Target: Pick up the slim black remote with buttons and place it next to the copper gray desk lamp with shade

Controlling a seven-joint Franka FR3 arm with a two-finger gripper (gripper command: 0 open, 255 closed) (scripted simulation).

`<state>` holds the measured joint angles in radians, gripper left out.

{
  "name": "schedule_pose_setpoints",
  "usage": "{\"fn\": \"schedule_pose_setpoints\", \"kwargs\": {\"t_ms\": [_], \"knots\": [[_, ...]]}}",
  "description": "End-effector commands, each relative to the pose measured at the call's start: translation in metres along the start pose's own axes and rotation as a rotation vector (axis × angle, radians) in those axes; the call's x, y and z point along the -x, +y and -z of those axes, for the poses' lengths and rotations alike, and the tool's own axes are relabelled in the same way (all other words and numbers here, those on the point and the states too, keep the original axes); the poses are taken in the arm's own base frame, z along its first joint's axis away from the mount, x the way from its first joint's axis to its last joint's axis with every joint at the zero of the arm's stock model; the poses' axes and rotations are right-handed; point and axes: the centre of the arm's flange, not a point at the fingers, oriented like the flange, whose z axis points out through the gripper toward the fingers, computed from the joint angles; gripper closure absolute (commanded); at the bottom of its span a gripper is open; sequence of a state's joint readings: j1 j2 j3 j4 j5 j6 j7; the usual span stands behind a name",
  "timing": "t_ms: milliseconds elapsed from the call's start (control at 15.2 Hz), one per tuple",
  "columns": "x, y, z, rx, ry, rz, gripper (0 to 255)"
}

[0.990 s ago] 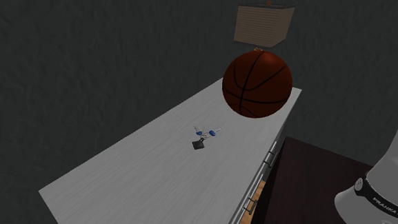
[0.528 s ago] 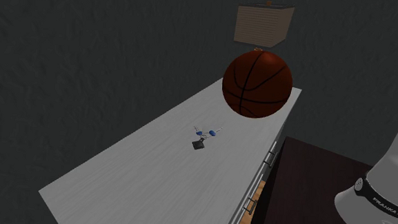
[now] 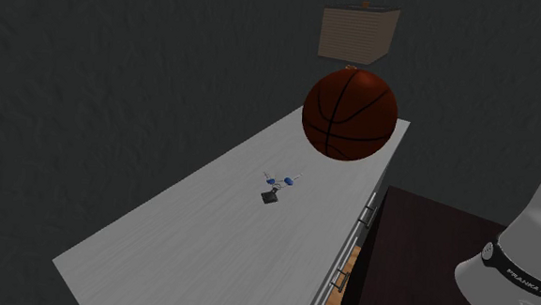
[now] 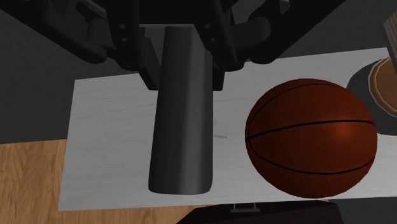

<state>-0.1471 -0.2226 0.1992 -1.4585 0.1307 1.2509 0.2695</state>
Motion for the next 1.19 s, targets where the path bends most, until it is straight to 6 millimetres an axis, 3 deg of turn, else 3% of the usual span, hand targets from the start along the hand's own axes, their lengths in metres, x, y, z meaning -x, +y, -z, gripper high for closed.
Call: {"fn": "schedule_pose_setpoints", "kwargs": {"t_ms": [0,1122], "knots": [[0.003,0.027,-0.001,-0.001,0.000,0.002,255],[0.025,0.250,0.017,-0.001,0.000,0.002,255]]}}
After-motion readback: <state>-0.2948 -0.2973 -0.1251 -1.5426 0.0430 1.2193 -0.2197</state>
